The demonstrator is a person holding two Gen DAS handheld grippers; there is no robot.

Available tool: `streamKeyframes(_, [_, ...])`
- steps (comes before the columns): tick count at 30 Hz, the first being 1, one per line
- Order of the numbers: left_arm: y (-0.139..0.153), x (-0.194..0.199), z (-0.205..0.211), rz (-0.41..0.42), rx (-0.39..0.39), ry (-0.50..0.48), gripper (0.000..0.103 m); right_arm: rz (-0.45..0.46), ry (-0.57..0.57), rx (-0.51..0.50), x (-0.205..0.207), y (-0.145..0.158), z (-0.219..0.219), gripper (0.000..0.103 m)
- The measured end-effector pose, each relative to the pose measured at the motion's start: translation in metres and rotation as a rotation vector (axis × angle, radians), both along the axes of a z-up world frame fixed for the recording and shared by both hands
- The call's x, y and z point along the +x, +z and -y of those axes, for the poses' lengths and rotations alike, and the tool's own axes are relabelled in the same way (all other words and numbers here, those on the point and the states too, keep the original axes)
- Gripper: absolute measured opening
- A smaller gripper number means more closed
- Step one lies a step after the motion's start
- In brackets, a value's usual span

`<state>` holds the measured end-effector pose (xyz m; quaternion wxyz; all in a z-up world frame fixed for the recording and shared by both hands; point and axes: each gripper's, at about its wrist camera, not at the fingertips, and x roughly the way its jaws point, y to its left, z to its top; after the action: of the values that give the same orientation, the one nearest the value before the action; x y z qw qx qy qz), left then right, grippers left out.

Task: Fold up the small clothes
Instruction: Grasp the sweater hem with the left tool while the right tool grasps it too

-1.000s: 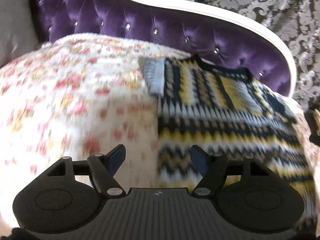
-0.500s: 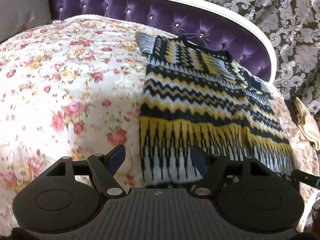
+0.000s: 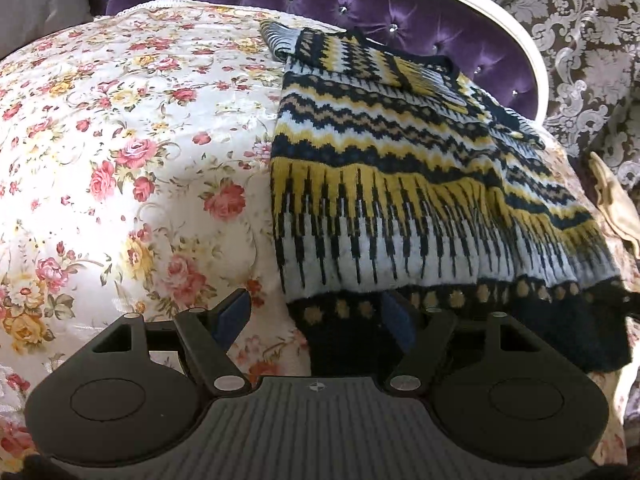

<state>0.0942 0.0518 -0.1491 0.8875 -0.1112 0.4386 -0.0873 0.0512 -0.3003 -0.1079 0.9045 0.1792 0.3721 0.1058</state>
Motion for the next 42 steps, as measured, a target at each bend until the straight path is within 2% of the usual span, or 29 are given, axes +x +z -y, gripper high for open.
streamKeyframes(2, [-0.003, -0.001, 0.0, -0.002, -0.018, 0.0, 0.071, -0.006, -0.068, -0.026, -0.005, 0.003, 0.013, 0.014])
streamKeyframes(4, [-0.007, -0.001, 0.002, -0.012, -0.027, -0.016, 0.071, -0.042, -0.104, 0.018, -0.008, -0.005, 0.03, 0.014])
streamKeyframes(7, [-0.013, 0.0, 0.006, -0.028, -0.036, -0.037, 0.071, -0.059, -0.098, 0.019, -0.013, -0.01, 0.03, 0.013])
streamKeyframes(11, [-0.021, 0.003, 0.002, -0.047, -0.095, -0.016, 0.071, -0.046, -0.092, 0.034, -0.013, -0.008, 0.026, 0.014])
streamKeyframes(15, [-0.022, 0.002, 0.002, -0.045, -0.11, -0.012, 0.069, -0.05, -0.095, 0.041, -0.011, -0.009, 0.025, 0.016])
streamKeyframes(16, [-0.022, 0.001, 0.001, -0.04, -0.12, -0.016, 0.061, -0.049, -0.098, 0.047, -0.012, -0.01, 0.026, 0.016])
streamKeyframes(17, [-0.022, 0.0, 0.001, -0.034, -0.14, -0.028, 0.047, -0.047, -0.098, 0.054, -0.013, -0.011, 0.027, 0.017])
streamKeyframes(18, [-0.022, -0.001, 0.001, -0.032, -0.165, -0.041, 0.04, -0.046, -0.101, 0.061, -0.014, -0.011, 0.028, 0.018])
streamKeyframes(20, [-0.021, -0.003, 0.004, -0.027, -0.182, -0.057, 0.017, -0.042, -0.107, 0.069, -0.016, -0.012, 0.029, 0.02])
streamKeyframes(23, [-0.018, -0.008, 0.009, -0.002, -0.175, -0.072, 0.013, -0.032, -0.107, 0.083, -0.017, -0.012, 0.029, 0.025])
streamKeyframes(25, [-0.018, -0.01, 0.007, 0.005, -0.194, -0.064, 0.011, -0.032, -0.11, 0.1, -0.018, -0.013, 0.03, 0.038])
streamKeyframes(26, [-0.018, -0.011, 0.005, 0.007, -0.204, -0.059, 0.01, -0.032, -0.112, 0.112, -0.018, -0.013, 0.03, 0.053])
streamKeyframes(27, [-0.017, -0.013, 0.003, 0.011, -0.213, -0.054, 0.01, -0.03, -0.116, 0.125, -0.019, -0.014, 0.031, 0.062])
streamKeyframes(28, [-0.017, -0.015, 0.002, 0.016, -0.219, -0.053, 0.01, -0.027, -0.115, 0.137, -0.02, -0.015, 0.032, 0.063])
streamKeyframes(35, [-0.011, -0.018, 0.003, 0.038, -0.218, -0.05, 0.009, -0.03, -0.097, 0.147, -0.019, -0.018, 0.029, 0.061])
streamKeyframes(37, [-0.006, -0.02, 0.003, 0.05, -0.225, -0.049, 0.009, -0.042, -0.076, 0.162, -0.019, -0.019, 0.028, 0.027])
streamKeyframes(38, [-0.003, -0.022, 0.003, 0.059, -0.231, -0.049, 0.009, -0.052, -0.069, 0.182, -0.019, -0.021, 0.028, 0.017])
streamKeyframes(42, [0.02, -0.025, -0.004, 0.113, -0.28, -0.057, 0.009, -0.005, -0.089, 0.283, -0.023, -0.012, 0.036, 0.017])
